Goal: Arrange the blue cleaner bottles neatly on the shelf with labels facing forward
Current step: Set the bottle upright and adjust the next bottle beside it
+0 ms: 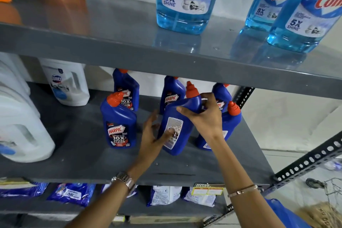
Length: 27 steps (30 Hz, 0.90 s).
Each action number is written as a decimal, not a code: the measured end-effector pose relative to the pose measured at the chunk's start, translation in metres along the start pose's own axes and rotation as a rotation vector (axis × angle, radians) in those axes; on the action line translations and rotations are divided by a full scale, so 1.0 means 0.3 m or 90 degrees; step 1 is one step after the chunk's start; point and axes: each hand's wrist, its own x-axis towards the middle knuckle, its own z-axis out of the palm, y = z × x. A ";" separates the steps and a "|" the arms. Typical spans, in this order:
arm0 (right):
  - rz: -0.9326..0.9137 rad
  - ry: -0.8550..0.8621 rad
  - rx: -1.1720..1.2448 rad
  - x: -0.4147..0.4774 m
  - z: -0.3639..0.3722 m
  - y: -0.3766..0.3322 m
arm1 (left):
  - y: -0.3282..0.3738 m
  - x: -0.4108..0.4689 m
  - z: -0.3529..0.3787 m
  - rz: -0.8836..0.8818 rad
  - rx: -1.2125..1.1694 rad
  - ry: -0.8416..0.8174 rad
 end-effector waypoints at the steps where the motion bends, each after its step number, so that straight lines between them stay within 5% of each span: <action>1: 0.022 0.018 -0.025 -0.002 0.003 -0.011 | -0.011 -0.013 0.025 0.015 0.034 0.027; 5: 0.031 -0.026 -0.089 -0.010 0.002 -0.058 | -0.030 -0.029 0.090 0.060 0.226 0.052; 11: -0.020 -0.395 0.023 0.031 -0.119 -0.100 | -0.003 0.009 0.021 0.142 0.210 -0.025; 16: -0.116 -0.276 0.004 0.063 -0.081 -0.101 | 0.036 0.043 -0.023 0.050 0.016 -0.131; 27: -0.091 0.005 -0.112 -0.013 0.077 0.043 | -0.023 0.086 -0.067 -0.052 0.151 -0.192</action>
